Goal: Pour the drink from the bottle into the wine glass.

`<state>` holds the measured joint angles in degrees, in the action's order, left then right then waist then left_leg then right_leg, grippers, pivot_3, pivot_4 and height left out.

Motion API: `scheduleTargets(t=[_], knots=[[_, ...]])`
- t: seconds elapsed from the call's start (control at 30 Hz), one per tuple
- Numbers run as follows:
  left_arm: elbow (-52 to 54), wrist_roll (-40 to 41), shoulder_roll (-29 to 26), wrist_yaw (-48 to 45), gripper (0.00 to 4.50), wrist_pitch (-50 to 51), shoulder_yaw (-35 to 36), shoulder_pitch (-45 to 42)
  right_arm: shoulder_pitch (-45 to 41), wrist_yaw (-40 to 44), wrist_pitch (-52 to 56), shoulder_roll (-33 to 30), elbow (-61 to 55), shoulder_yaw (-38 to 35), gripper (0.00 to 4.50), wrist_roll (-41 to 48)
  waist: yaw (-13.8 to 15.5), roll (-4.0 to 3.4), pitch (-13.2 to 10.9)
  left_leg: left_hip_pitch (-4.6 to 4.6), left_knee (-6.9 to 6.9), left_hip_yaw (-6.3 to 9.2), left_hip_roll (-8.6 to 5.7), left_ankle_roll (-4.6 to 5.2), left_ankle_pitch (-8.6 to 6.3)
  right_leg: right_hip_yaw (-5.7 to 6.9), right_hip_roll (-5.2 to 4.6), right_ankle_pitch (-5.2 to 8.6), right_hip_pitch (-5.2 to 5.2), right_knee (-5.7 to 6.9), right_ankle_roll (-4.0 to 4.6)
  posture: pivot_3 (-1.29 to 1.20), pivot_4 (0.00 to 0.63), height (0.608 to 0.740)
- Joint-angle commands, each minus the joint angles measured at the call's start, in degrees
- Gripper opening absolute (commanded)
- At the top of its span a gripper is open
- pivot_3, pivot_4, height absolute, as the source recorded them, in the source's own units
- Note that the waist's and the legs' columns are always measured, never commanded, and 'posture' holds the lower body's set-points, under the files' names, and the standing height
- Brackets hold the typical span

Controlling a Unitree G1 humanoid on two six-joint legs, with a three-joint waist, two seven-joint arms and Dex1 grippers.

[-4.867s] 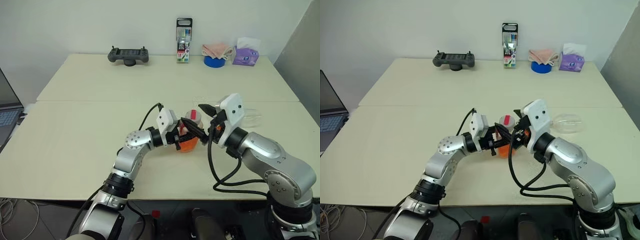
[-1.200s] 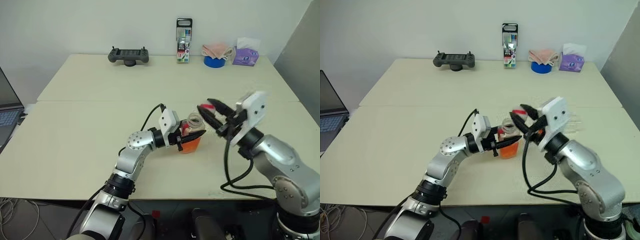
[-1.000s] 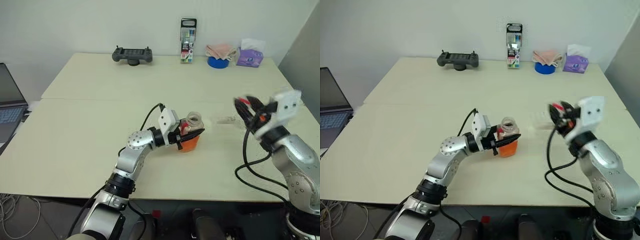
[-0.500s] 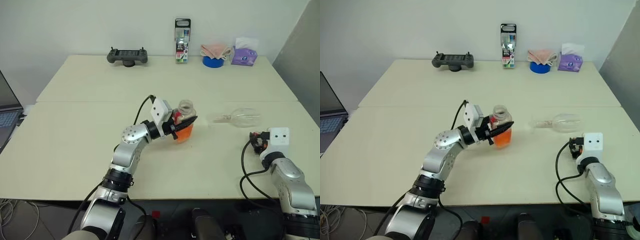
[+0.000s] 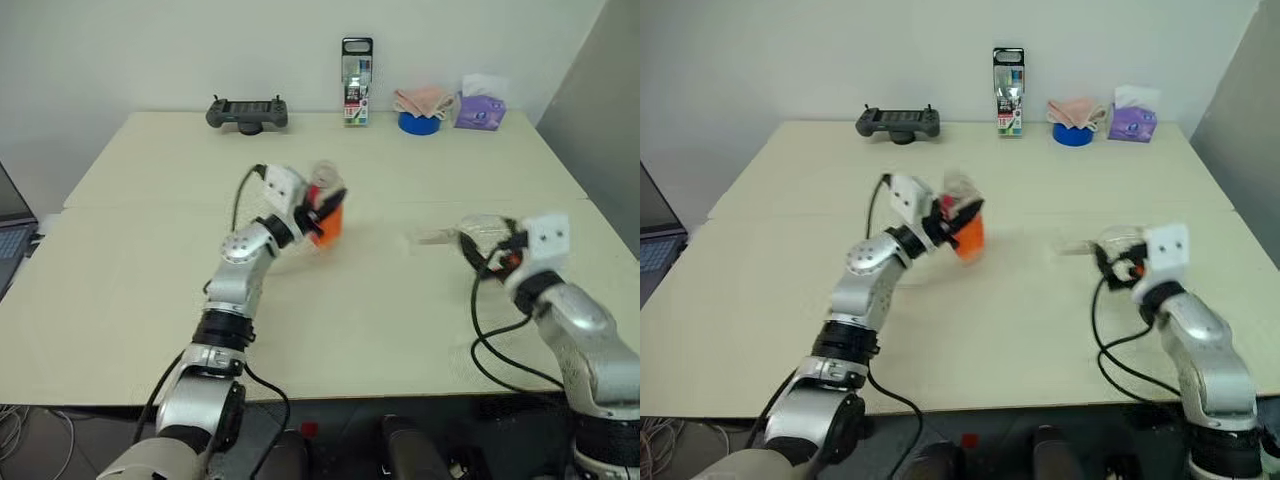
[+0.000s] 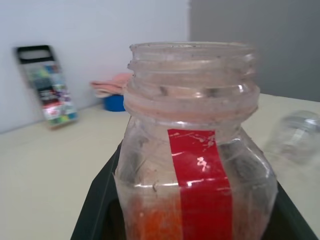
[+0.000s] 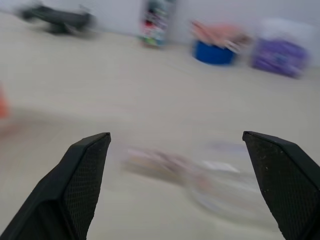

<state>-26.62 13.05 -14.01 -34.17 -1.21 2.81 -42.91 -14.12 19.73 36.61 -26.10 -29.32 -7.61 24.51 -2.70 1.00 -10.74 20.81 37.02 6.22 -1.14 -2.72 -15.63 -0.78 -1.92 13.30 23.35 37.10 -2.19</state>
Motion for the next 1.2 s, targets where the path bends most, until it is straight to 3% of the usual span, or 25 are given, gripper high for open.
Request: scheduleTargets(t=[0.03, 0.2, 0.37, 0.5, 0.73, 1.03, 1.2], knots=[[-5.5, -2.8, -4.3, 7.0, 1.68, -5.4, 4.6, -2.5, -4.2, 9.1, 4.6, -1.0, -4.7, 8.1, 4.50, 7.0, 0.2, 0.00, 0.0, 0.01, -0.02, 0.05, 0.01, 0.00, 0.00, 0.06, 0.00, 0.00, 0.00, -0.02, 0.00, 0.00, 0.150, 0.740], [-14.2, -3.4, -9.3, 15.2, 1.68, -9.0, 9.8, -2.9, -16.1, 8.8, 3.0, 8.0, 4.4, 20.8, 4.50, 2.0, 0.0, 0.04, 0.0, 0.07, 0.01, -0.05, -0.05, -0.01, 0.00, -0.05, -0.08, -0.06, 0.12, -0.01, 0.10, 0.00, 0.150, 0.740], [-15.5, -2.2, -9.1, 16.0, 1.68, -10.3, 11.9, -2.2, -21.4, 7.3, -0.3, 14.9, 11.1, 26.2, 4.50, -3.4, 1.7, 0.15, 0.0, 0.28, 0.00, 0.10, -0.17, -0.07, 0.02, 0.13, -0.28, -0.18, 0.25, -0.03, 0.28, 0.00, 0.150, 0.740], [-17.5, -1.8, -8.5, 16.9, 1.68, -10.2, 12.7, -2.9, -21.5, 8.3, -1.5, 15.6, 11.7, 26.0, 4.50, -4.6, 2.3, 0.27, 0.1, 1.14, 0.23, 0.09, -0.31, -0.42, 0.20, 0.10, -0.42, -0.36, 0.95, -0.07, 0.07, 0.00, 0.150, 0.740], [-20.3, -0.6, -7.6, 15.7, 1.68, -11.2, 13.9, -1.8, -20.6, 10.5, -1.2, 12.0, 11.9, 23.3, 4.50, -5.1, 2.3, 0.27, 0.1, 1.07, 0.25, 0.06, -0.35, -0.27, 0.13, 0.09, -0.43, -0.47, 0.91, 0.01, 0.04, 0.00, 0.150, 0.740], [-18.8, -0.6, -7.5, 16.0, 4.44, -9.3, 13.7, 1.8, -19.5, 10.3, -0.9, 10.8, 11.5, 21.8, 4.50, -5.9, 1.1, 0.28, 0.1, 0.91, 0.27, 0.03, -0.24, -0.26, 0.13, 0.04, -0.32, -0.50, 0.84, 0.12, 0.05, 0.00, 0.150, 0.740], [-16.6, -0.6, -7.2, 15.3, 4.44, -7.7, 12.8, 3.8, -19.7, 10.1, -1.0, 11.0, 12.0, 21.3, 4.50, -6.2, 0.9, 0.28, 0.1, 0.92, 0.27, 0.03, -0.22, -0.26, 0.13, 0.04, -0.31, -0.51, 0.85, 0.14, 0.05, 0.00, 0.150, 0.740]])
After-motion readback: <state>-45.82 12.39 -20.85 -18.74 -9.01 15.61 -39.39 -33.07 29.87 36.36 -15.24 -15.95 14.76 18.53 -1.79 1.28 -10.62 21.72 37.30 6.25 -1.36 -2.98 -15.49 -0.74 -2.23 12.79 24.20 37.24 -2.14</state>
